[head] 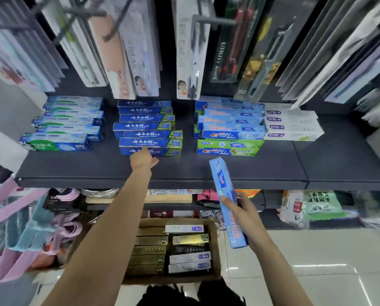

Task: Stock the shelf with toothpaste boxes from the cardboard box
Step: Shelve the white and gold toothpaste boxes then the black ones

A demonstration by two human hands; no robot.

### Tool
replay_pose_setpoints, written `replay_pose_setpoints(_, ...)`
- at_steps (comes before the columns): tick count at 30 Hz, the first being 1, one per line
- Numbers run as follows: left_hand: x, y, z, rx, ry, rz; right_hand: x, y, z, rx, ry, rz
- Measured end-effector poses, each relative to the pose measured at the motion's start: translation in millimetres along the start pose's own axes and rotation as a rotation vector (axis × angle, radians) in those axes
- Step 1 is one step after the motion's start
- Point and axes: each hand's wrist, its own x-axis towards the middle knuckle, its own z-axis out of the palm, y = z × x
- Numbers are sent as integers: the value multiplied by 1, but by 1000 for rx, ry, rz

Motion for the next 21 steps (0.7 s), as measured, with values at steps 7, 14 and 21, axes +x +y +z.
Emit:
replay_pose_setpoints(7,-100,-24,23,225,-315,233,22,-26,-36,345,-39,74)
replay_pose_setpoints(14,-172,-83,72,855,-679,412,33,-28,-55,684,-93,63)
replay_pose_setpoints(21,-162,-76,82,1046,-644,540,50,-24,-92,458,-58,-1)
